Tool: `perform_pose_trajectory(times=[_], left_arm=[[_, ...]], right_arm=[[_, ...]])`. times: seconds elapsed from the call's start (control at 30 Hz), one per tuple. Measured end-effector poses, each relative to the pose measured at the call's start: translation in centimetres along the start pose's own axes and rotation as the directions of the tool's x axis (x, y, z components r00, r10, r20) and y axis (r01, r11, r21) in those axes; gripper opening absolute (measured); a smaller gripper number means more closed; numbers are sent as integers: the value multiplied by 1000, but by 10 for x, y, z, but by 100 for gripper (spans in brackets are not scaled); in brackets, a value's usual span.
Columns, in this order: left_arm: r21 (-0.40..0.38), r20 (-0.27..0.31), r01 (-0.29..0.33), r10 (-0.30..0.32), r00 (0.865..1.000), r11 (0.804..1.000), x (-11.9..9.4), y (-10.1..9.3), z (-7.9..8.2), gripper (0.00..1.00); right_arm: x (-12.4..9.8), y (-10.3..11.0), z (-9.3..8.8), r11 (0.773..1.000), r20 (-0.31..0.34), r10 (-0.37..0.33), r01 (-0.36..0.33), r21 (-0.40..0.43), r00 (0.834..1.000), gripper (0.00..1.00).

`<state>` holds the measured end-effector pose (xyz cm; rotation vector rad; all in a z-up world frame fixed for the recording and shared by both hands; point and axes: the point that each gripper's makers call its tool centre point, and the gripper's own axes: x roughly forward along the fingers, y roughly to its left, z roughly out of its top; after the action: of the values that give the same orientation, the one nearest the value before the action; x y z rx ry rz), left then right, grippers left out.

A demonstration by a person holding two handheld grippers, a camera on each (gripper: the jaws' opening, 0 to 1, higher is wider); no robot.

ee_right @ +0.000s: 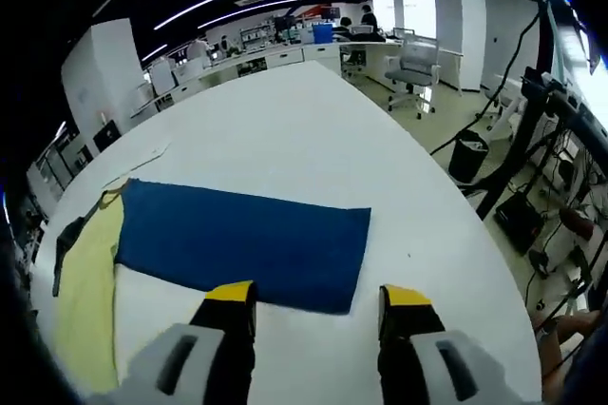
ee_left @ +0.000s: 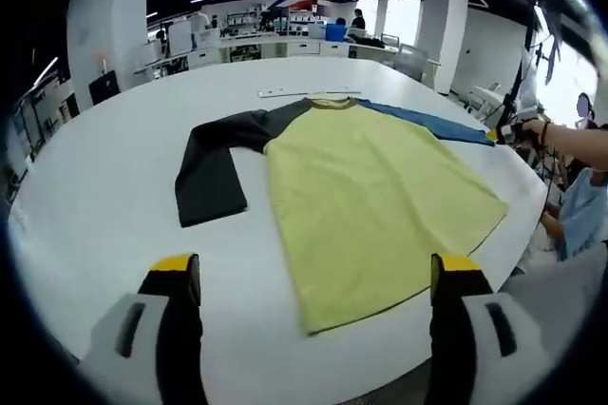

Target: Fold the garment on the visible template until the final outline fits inside the template.

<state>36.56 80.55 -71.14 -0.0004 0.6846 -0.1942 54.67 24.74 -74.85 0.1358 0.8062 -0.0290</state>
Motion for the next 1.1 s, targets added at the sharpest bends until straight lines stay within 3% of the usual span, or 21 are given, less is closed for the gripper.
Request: perform_pose_trajectory(times=[0.2,0.23,0.37,0.6,0.7,0.73,1.1], left_arm=[[25,2,-30,30,1000,999,-4,6,0,93],[24,3,-31,31,1000,999,-4,6,0,93],[16,14,-36,35,999,999,-5,8,3,91],[35,21,-53,52,998,998,-6,10,6,91],[40,21,-52,52,998,998,-8,9,6,91],[42,20,-54,53,998,998,-8,9,6,91],[22,21,-35,34,999,999,-13,8,8,98]], right_arm=[[4,-6,-4,999,-33,-53,53,-1,998,30],[4,-12,-4,996,-29,-84,83,-33,996,28],[5,-10,-7,993,-44,-98,95,-65,994,23],[9,-10,-5,994,-41,-106,105,-29,993,13],[9,-20,-5,990,-38,-139,140,10,990,3],[10,-19,-4,991,-26,-125,126,49,992,3],[7,-10,2,994,-36,-91,93,54,995,0]])
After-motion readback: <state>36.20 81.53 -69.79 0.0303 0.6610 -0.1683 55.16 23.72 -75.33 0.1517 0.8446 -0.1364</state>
